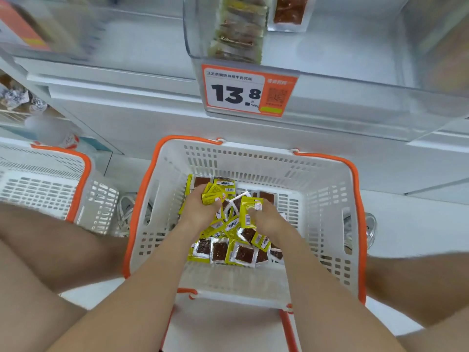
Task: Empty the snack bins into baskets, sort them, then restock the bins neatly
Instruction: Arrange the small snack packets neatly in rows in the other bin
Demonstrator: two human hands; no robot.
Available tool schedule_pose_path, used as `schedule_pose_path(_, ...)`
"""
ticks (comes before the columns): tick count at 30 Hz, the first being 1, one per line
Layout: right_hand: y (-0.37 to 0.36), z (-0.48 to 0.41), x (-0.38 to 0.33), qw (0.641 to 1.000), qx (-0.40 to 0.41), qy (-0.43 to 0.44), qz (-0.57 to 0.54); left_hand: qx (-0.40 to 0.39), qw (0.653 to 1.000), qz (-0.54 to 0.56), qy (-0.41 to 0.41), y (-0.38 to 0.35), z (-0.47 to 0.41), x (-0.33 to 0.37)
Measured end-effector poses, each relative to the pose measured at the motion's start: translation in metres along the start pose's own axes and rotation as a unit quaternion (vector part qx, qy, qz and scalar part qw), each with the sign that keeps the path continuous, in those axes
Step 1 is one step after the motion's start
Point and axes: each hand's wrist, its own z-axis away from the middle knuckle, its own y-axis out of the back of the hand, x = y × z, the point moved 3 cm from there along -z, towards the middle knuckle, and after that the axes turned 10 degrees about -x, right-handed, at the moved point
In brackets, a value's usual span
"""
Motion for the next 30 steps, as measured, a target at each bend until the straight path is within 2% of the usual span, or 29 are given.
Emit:
schedule_pose_path(2, 0.001, 0.013, -0.020, 0.989, -0.077, 0.043, -0.122, -0.033, 0.999, 0.032, 0.002, -0.007, 0.009, 0.013)
schedule_pose_path(3, -0.001, 0.019, -0.028, 0.987, -0.090, 0.062, -0.117, -0.047, 0.997, 0.058, 0.010, -0.009, 0.014, 0.021)
schedule_pose_path(6, -0.003, 0.041, -0.050, 0.990, -0.077, 0.098, -0.059, -0.105, 0.984, 0.144, -0.003, -0.018, 0.026, 0.049)
schedule_pose_path(11, -0.010, 0.096, -0.097, 0.974, -0.054, 0.197, 0.097, -0.095, 0.956, 0.276, -0.027, -0.019, 0.053, 0.091)
schedule_pose_path(14, -0.017, 0.132, -0.120, 0.966, -0.046, 0.211, 0.143, -0.113, 0.950, 0.285, -0.064, -0.025, 0.088, 0.119)
schedule_pose_path(16, -0.015, 0.150, -0.137, 0.954, -0.036, 0.239, 0.175, -0.109, 0.947, 0.278, -0.117, -0.026, 0.106, 0.133)
schedule_pose_path(20, 0.000, 0.207, -0.180, 0.920, -0.017, 0.317, 0.229, -0.036, 0.937, 0.274, -0.214, -0.021, 0.139, 0.166)
schedule_pose_path(25, 0.014, 0.271, -0.208, 0.871, 0.067, 0.398, 0.279, -0.041, 0.931, 0.244, -0.269, -0.019, 0.176, 0.218)
schedule_pose_path(27, 0.013, 0.288, -0.215, 0.833, 0.142, 0.432, 0.316, -0.051, 0.928, 0.248, -0.274, -0.019, 0.190, 0.239)
schedule_pose_path(28, 0.012, 0.295, -0.218, 0.803, 0.185, 0.450, 0.345, -0.065, 0.924, 0.262, -0.269, -0.019, 0.196, 0.250)
schedule_pose_path(29, 0.010, 0.302, -0.222, 0.777, 0.212, 0.470, 0.362, -0.078, 0.923, 0.273, -0.261, -0.018, 0.201, 0.260)
schedule_pose_path(30, 0.008, 0.308, -0.226, 0.766, 0.214, 0.486, 0.362, -0.098, 0.921, 0.274, -0.258, -0.015, 0.205, 0.271)
